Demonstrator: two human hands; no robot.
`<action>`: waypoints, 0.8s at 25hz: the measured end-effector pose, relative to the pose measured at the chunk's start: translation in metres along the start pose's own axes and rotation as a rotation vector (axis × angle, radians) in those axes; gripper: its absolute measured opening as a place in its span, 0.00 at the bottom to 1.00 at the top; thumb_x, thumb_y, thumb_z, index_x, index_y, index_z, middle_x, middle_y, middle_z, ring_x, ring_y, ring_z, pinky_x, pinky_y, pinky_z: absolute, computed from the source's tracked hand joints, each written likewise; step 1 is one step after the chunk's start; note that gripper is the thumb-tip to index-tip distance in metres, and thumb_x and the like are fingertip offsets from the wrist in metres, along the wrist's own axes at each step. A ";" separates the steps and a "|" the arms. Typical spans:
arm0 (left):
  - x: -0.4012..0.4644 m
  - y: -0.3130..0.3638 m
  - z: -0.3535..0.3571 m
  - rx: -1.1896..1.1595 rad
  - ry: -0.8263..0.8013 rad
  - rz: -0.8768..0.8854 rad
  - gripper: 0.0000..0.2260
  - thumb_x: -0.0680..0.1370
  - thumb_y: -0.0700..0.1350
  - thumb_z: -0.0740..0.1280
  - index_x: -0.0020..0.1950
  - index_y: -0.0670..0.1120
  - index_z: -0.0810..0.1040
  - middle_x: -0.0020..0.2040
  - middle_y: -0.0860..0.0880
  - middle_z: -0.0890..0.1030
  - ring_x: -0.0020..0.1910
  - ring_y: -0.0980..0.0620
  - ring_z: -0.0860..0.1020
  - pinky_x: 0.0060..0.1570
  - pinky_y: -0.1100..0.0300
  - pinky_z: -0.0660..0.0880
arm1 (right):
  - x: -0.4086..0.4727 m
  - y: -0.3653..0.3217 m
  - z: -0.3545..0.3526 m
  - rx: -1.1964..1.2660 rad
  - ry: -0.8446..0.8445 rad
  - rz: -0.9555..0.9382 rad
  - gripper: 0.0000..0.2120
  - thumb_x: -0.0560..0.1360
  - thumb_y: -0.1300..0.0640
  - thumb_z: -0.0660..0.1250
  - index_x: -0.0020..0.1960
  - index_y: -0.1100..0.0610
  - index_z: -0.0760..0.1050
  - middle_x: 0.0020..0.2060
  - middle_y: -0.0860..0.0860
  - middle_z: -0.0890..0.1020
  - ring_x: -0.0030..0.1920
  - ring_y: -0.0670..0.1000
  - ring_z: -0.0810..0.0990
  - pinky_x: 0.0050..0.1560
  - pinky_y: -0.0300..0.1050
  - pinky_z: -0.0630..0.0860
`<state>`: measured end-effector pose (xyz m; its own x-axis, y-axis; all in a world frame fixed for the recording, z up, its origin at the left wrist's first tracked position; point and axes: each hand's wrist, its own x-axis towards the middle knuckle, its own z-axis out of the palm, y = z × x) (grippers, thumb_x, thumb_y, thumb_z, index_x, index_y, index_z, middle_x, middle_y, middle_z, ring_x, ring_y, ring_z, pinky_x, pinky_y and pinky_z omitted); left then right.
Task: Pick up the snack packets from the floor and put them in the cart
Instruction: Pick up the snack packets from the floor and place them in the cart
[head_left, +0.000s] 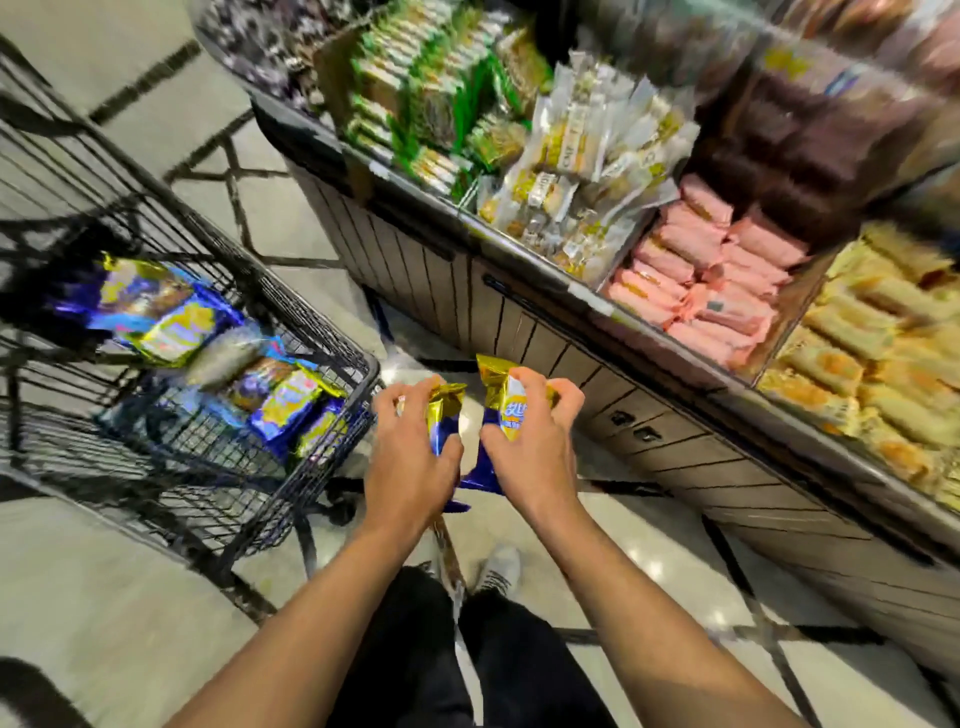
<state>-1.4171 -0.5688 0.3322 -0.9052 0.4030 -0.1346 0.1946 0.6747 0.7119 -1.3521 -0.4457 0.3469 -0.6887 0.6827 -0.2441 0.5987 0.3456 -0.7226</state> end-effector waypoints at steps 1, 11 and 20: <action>-0.007 -0.003 -0.013 -0.012 0.049 -0.014 0.28 0.70 0.41 0.72 0.69 0.52 0.70 0.65 0.48 0.66 0.59 0.53 0.70 0.58 0.64 0.65 | -0.005 -0.011 0.002 -0.019 -0.022 -0.049 0.29 0.67 0.53 0.68 0.65 0.40 0.65 0.61 0.47 0.59 0.50 0.54 0.76 0.48 0.47 0.75; -0.053 -0.055 -0.123 -0.078 0.252 -0.177 0.28 0.72 0.43 0.71 0.71 0.53 0.69 0.66 0.45 0.65 0.60 0.41 0.75 0.61 0.51 0.72 | -0.075 -0.100 0.053 -0.066 -0.183 -0.238 0.29 0.67 0.53 0.69 0.66 0.41 0.66 0.58 0.48 0.61 0.51 0.55 0.77 0.54 0.49 0.76; -0.116 -0.140 -0.241 -0.100 0.312 -0.211 0.28 0.73 0.45 0.72 0.71 0.56 0.68 0.65 0.50 0.66 0.57 0.44 0.77 0.56 0.49 0.76 | -0.178 -0.185 0.150 -0.061 -0.217 -0.330 0.29 0.66 0.52 0.68 0.66 0.41 0.65 0.57 0.48 0.61 0.49 0.54 0.78 0.54 0.52 0.77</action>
<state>-1.4303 -0.8593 0.4145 -0.9958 0.0441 -0.0799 -0.0318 0.6532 0.7565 -1.4021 -0.7277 0.4272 -0.9148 0.3786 -0.1410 0.3494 0.5659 -0.7468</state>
